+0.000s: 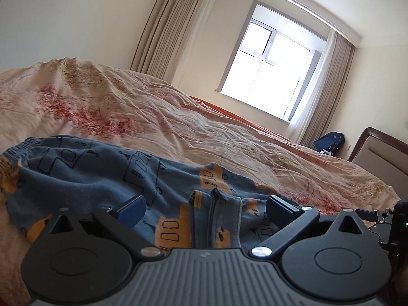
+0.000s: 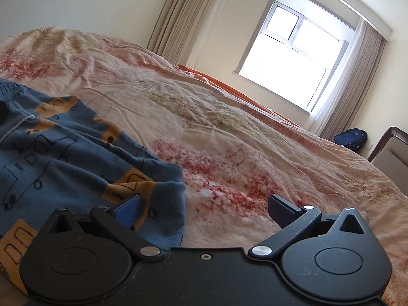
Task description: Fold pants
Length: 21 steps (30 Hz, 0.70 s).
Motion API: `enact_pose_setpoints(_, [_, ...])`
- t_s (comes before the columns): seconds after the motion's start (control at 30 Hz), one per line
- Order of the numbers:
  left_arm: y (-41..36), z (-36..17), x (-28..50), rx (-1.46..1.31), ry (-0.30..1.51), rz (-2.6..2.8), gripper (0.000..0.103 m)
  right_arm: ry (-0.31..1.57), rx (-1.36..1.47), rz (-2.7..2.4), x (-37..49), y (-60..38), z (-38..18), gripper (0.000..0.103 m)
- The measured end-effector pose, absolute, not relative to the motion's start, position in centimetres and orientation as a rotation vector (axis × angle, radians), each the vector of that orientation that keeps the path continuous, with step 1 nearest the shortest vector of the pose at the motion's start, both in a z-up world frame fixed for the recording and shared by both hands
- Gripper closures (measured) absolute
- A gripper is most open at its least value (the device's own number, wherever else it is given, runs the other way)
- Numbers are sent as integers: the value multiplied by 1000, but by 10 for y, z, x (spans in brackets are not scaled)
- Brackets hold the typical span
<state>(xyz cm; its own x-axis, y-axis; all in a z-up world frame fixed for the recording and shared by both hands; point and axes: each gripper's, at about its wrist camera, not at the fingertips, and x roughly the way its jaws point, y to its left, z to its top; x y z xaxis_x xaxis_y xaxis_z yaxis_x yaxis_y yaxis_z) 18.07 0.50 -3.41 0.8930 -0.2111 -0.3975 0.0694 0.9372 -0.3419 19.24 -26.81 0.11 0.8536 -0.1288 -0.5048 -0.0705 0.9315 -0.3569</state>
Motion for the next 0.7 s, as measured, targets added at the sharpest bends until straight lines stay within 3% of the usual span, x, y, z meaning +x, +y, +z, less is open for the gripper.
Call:
enact_pose_setpoints(0.23, [52,-30,146,-366,450,-14,1,485,-352,-181,188,-268,13,1])
enact_pose_setpoints(0.47, [87,-27,129,-356,458,115,1,474,-176,100,159,-242,34,1])
enact_pose_setpoints(0.7, [85,-34,127,-368,453,98,1,479,-323,91,171,-211,27,1])
